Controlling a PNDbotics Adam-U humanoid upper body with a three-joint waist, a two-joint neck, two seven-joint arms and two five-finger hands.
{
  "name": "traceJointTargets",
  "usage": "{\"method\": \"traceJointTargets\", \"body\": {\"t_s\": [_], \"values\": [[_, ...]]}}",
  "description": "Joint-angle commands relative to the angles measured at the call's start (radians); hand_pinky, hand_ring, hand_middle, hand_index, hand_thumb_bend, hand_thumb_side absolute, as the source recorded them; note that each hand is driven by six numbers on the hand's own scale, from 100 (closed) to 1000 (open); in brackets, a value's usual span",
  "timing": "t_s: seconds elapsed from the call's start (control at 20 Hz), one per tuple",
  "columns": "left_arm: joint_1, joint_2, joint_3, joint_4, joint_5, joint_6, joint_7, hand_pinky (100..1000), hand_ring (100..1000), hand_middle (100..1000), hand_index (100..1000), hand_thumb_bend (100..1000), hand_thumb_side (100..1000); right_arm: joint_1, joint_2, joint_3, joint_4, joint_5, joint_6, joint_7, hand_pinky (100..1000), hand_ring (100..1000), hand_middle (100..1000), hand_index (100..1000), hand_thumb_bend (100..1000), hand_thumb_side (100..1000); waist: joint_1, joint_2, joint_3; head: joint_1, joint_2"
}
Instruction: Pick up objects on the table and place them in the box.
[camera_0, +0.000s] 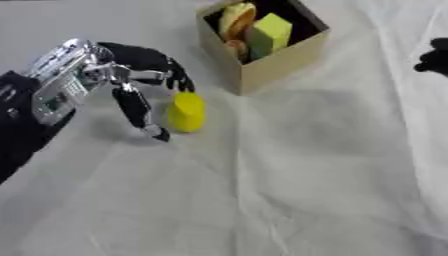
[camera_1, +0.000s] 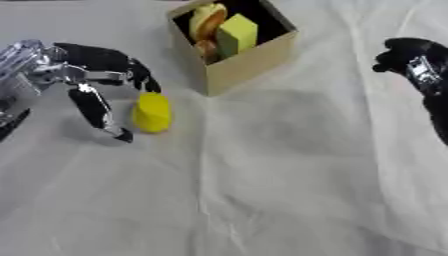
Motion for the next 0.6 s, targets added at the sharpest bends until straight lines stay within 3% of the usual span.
{"method": "traceJointTargets", "body": {"t_s": [0.05,0.6], "values": [[-0.026,-0.001,0.004,0.019,-0.01,-0.002,0.008,749,712,706,871,549,395,-0.007,-0.012,-0.011,-0.016,-0.006,-0.001,-0.005,900,714,656,791,100,755,-0.003,-0.021,-0.001,0.003,-0.013],[-0.034,-0.039,0.003,0.051,0.006,0.022,0.046,720,661,628,804,381,431,-0.009,-0.011,-0.011,-0.016,-0.002,0.004,-0.009,901,714,657,791,100,756,-0.005,-0.016,-0.001,0.005,-0.016]]}}
